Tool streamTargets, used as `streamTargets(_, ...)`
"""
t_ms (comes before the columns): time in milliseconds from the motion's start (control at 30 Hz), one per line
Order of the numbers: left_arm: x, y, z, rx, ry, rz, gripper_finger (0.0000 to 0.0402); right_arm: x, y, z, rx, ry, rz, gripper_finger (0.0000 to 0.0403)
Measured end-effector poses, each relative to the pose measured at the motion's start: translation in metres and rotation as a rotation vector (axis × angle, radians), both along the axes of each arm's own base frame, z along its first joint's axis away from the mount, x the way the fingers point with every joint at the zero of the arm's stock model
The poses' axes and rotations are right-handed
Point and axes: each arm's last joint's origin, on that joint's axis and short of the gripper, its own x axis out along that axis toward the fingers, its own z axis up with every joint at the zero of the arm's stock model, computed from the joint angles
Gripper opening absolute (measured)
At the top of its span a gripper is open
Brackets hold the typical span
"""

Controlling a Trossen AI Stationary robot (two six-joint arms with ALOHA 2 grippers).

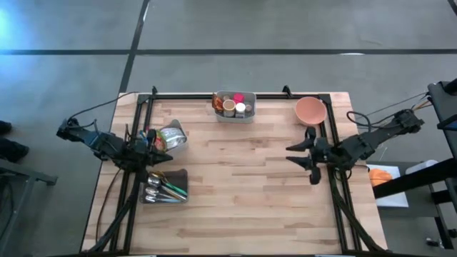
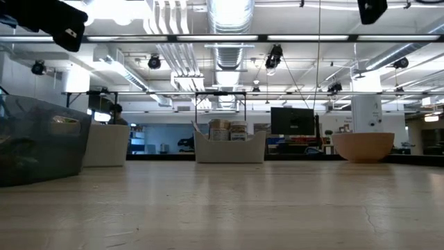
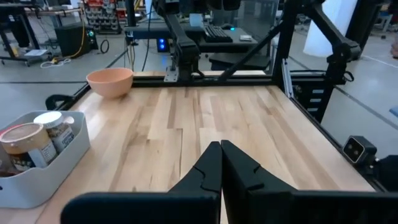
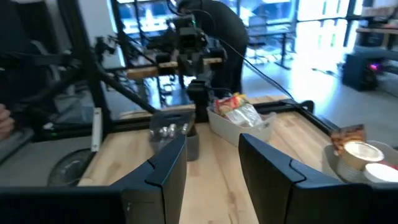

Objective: Pick & Place Food Item
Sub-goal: Return to Home Position

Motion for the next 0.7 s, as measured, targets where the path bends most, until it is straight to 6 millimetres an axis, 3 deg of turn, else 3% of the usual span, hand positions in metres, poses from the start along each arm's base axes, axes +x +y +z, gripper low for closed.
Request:
streamTargets(367, 0.011, -0.004, -0.037, 0.032, 0.000, 0.025, 0.0000, -0.026, -0.011, -0.043, -0.023, -0.087, 0.096, 0.0141)
streamTargets(700, 0.012, -0.004, -0.042, 0.028, -0.010, 0.056, 0.0000, -0.034, -0.013, -0.078, -0.089, -0.149, 0.150, 0.0141)
